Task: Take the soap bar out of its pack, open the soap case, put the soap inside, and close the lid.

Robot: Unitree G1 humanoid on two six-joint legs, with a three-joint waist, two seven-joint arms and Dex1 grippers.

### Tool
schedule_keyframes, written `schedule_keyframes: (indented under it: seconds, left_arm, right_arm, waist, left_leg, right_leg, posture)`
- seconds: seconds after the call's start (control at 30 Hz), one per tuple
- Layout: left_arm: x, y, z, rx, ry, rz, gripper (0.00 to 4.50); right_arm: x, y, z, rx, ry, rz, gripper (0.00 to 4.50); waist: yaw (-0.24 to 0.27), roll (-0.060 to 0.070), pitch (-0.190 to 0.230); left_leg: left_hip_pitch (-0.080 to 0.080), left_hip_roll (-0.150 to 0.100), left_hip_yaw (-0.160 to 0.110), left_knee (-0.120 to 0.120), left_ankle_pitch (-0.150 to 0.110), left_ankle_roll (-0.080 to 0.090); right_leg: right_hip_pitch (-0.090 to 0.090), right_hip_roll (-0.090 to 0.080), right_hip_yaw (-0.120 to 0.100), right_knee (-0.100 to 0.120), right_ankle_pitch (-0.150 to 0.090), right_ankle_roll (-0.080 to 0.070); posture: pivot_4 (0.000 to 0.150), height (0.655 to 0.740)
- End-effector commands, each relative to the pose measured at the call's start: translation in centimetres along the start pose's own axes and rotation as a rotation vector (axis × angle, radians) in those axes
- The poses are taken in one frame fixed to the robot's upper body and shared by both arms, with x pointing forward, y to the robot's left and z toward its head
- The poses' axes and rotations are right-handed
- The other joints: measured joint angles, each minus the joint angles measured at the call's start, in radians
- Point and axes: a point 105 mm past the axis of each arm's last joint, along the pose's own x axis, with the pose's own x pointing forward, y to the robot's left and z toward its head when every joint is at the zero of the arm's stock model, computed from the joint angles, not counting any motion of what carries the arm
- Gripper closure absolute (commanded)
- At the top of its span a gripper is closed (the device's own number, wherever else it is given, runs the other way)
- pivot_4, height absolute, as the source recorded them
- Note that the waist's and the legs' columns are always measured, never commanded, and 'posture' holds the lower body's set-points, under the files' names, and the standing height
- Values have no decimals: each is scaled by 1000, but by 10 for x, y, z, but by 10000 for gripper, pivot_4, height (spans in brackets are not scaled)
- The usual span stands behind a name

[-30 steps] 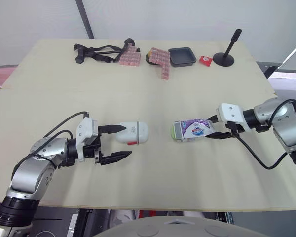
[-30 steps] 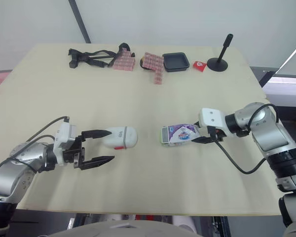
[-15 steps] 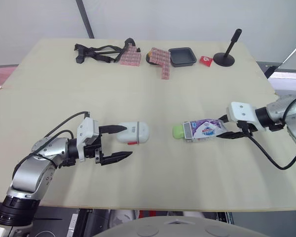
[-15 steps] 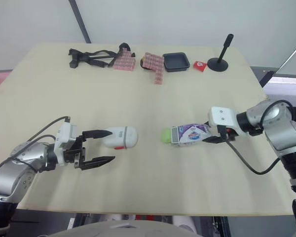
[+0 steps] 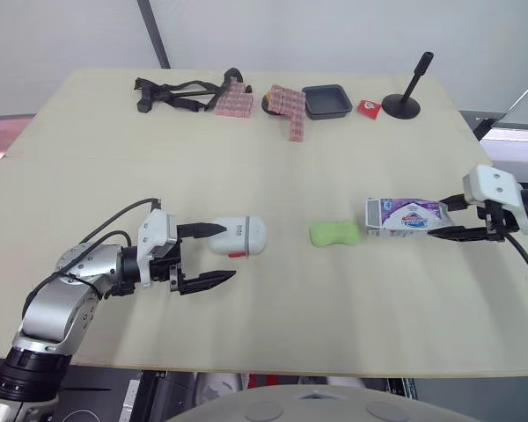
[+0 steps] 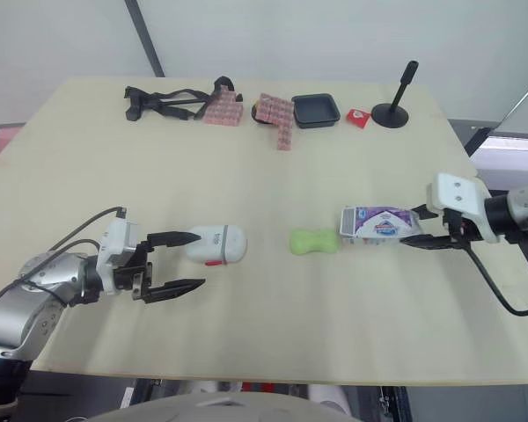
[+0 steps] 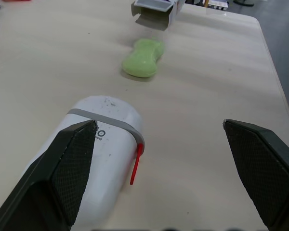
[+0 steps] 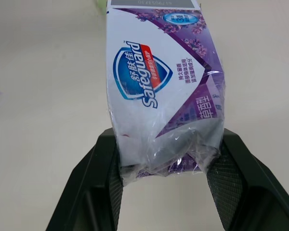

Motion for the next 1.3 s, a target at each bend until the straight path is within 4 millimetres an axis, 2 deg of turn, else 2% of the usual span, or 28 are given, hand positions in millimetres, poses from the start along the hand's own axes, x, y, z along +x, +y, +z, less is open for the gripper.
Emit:
schedule_keyframes:
  seconds: [0.03,0.1,0.23,0.4,0.57,0.7,0.8,1.03,1.3]
  left_arm:
    - [-1,-3,8,29,-17,-24,0]
    - [-1,-4,9,26,-25,-33,0]
    - [-1,-6,10,35,-21,-45,0]
    - [-2,-5,9,35,-13,-38,0]
    - [-1,-3,10,35,-15,-36,0]
    - [2,-2,10,38,-20,-36,0]
    - [4,-3,11,40,-30,-40,0]
    - [4,-7,12,43,-39,-55,0]
    - [4,-6,11,48,-33,-53,0]
  right_arm:
    - [-27,-21,4,139,-148,-206,21130]
    - [-30,-28,-1,209,-195,-289,21130]
    - [-29,-41,-28,408,-220,-560,21130]
    - [-23,-51,-41,593,-196,-874,21130]
    - [-16,-51,-48,790,-233,-1137,21130]
    - [4,-41,-43,804,-220,-1145,21130]
    - [14,-36,-49,841,-196,-1168,21130]
    - [17,-29,-65,849,-141,-1192,21130]
    - [20,-27,-70,848,-132,-1174,21130]
  waist:
    - [2,0,0]
    - [5,0,0]
    - [12,0,0]
    - [15,5,0]
    - [21,6,-1]
    - [23,6,-1]
    - [22,6,-1]
    - [23,6,-1]
    - [12,6,-1]
  left_leg:
    - [0,0,0,0,0,0]
    - [0,0,0,1,0,0]
    - [1,0,0,1,0,0]
    - [1,0,2,1,0,0]
    - [2,0,4,-1,0,-1]
    - [3,-2,6,-6,1,-2]
    - [3,-2,6,-9,1,-2]
    - [4,-2,7,-12,2,-3]
    - [5,-3,7,-14,4,-4]
  right_leg:
    - [0,0,0,0,0,0]
    - [0,0,0,0,0,0]
    - [0,1,1,-1,0,0]
    - [-2,1,2,0,0,0]
    - [-3,1,1,0,0,0]
    - [-4,0,2,-2,0,1]
    - [-4,0,2,-2,0,1]
    - [-4,3,2,-2,0,1]
    - [-4,-1,2,-3,0,1]
  posture:
    - [1500,7400]
    - [1500,7400]
    - [1500,7400]
    - [1500,7400]
    - [1500,7400]
    - [1500,7400]
    - [1500,7400]
    - [1500,7400]
    - [1500,7400]
